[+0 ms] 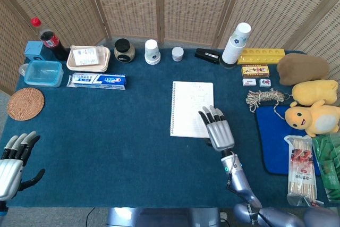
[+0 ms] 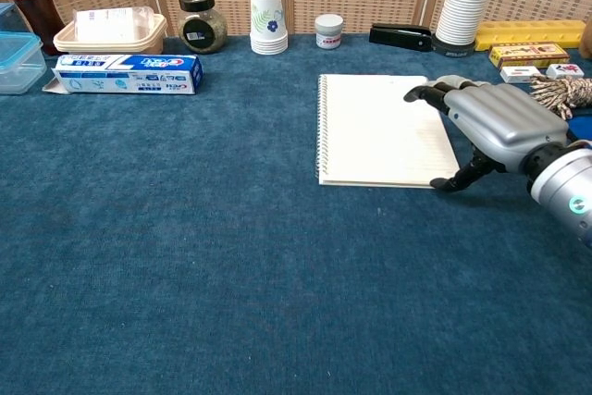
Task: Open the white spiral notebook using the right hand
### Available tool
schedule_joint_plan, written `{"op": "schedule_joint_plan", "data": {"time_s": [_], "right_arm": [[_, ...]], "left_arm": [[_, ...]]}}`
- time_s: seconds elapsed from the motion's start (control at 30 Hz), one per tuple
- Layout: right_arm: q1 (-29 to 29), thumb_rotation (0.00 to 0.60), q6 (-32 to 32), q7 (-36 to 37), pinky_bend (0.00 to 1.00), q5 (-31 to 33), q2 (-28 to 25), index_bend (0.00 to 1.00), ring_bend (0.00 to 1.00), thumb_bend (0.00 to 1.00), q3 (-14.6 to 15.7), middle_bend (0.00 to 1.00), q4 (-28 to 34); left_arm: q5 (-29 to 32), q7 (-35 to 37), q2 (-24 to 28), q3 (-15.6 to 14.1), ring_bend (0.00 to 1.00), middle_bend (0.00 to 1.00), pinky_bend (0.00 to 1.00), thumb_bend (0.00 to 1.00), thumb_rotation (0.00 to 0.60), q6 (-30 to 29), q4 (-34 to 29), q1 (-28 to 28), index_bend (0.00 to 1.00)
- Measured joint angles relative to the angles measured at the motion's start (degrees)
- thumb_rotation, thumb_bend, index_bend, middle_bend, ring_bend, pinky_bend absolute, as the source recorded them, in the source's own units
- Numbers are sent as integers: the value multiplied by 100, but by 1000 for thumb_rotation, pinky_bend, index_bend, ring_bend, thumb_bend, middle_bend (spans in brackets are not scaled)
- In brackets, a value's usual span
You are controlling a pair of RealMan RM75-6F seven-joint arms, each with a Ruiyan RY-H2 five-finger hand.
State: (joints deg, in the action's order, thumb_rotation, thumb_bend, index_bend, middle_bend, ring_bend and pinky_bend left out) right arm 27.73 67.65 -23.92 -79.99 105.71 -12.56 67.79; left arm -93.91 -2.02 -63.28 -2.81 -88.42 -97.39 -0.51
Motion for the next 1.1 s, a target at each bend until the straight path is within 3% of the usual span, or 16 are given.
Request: {"op": "schedule_joint_plan", "data": {"time_s": [1.1], "right_arm": [[120, 600, 279, 383, 150, -278, 131, 117, 64, 199, 348, 147, -985]], "left_arm": [[-28, 80, -22, -60, 4, 43, 0, 252, 600, -119, 86, -68, 130]]}}
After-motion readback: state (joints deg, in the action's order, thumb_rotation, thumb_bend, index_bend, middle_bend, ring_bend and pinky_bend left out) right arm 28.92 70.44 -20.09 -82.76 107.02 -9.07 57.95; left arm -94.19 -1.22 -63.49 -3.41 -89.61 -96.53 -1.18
